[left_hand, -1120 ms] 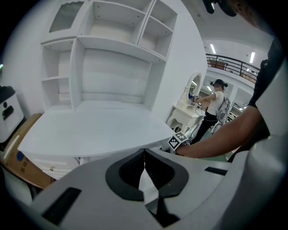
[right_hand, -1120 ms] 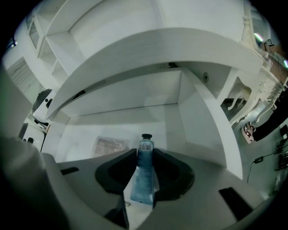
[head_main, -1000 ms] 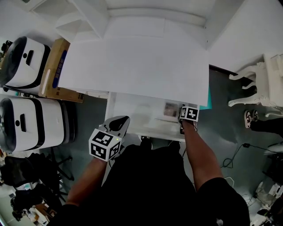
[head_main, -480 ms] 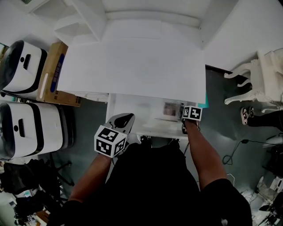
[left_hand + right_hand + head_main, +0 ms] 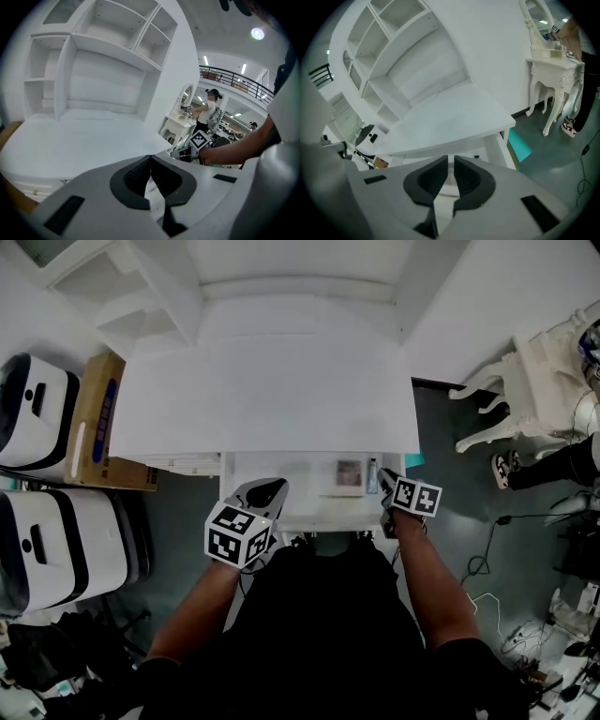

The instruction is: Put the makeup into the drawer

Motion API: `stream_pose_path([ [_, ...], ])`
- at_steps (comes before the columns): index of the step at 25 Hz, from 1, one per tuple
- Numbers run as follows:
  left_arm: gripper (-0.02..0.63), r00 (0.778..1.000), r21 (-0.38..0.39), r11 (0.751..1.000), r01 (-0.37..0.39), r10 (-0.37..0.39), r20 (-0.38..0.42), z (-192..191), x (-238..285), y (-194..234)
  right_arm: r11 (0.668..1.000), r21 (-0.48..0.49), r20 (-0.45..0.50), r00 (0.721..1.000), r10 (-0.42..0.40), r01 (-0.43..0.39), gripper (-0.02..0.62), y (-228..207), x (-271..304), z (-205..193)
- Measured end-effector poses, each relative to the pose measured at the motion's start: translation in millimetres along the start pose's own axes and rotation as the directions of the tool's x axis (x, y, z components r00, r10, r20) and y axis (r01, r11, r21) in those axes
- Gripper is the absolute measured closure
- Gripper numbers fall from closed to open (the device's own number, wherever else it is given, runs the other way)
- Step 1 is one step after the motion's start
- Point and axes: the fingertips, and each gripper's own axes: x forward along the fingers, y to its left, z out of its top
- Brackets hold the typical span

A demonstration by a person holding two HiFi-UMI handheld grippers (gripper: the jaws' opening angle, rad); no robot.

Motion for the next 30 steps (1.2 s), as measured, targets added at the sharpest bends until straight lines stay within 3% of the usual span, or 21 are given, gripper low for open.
stream_pose_path([
  [1,0.595,1.0,0.006,1.0,0.014,-0.014,-0.001,0.1,1.6,-1.9,1.0,0.004,0.033,0.999,0.028,-0.029,0.544,10.6,-10.4,1.0],
  [5,0.595,0.998,0.027,0.997,0.068,-0.068,-0.012,-1.9,10.4,-14.0,0.99,-0.026,0.136,0.98,0.144,-0.141,0.566,51.4,-49.4,5.2],
  [15,0.595,0.996,0.03,0.996,0.079,-0.08,0.031,8.1,11.9,-46.5,0.93,-0.156,0.164,0.92,0.356,-0.333,0.568,109.5,-120.4,25.9],
  [21,0.595,0.999,0.005,0.999,0.038,-0.038,0.039,0.1,17.5,-77.3,0.909,-0.203,0.209,0.891,0.403,-0.363,0.568,91.2,-156.3,33.0],
  [26,0.595,0.996,-0.003,1.0,0.024,-0.024,0.081,-2.9,24.7,-129.1,0.879,-0.191,0.211,0.857,0.471,-0.437,0.568,66.1,-193.0,18.5],
  [30,0.595,0.993,-0.012,1.0,0.009,-0.008,0.117,-6.7,26.1,-176.1,0.854,-0.246,0.18,0.844,0.505,-0.459,0.568,49.0,-225.4,0.4],
])
